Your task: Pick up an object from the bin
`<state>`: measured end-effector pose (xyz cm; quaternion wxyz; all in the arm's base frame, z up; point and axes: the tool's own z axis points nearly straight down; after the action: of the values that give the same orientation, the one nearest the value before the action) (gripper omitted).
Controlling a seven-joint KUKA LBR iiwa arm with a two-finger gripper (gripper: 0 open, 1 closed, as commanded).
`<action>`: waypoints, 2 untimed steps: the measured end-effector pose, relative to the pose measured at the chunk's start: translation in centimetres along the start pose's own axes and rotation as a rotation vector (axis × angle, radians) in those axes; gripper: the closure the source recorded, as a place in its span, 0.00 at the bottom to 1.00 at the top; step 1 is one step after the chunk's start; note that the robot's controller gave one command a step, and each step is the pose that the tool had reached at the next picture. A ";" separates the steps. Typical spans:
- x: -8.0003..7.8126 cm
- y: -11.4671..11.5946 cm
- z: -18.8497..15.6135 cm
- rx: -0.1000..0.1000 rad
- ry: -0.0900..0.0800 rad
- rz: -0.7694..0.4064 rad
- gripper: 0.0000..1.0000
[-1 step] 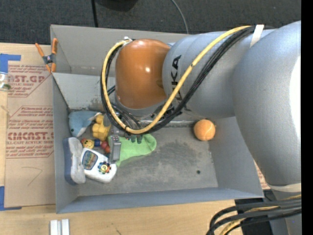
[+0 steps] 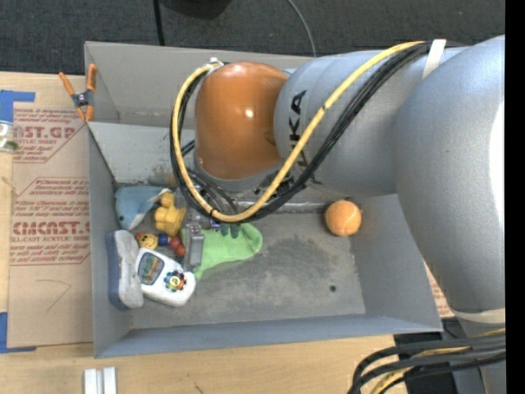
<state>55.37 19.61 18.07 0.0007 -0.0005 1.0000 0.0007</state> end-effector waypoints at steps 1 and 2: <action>0.3 -2.1 3.6 -0.001 -0.002 -0.114 0.00; -0.1 -8.6 5.3 -0.001 -0.001 -0.383 0.00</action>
Offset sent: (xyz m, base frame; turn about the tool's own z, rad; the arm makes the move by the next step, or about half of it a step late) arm 0.0030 -0.0957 -0.0551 -0.3837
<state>55.53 10.97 12.76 0.0012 -0.1906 0.9817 0.0008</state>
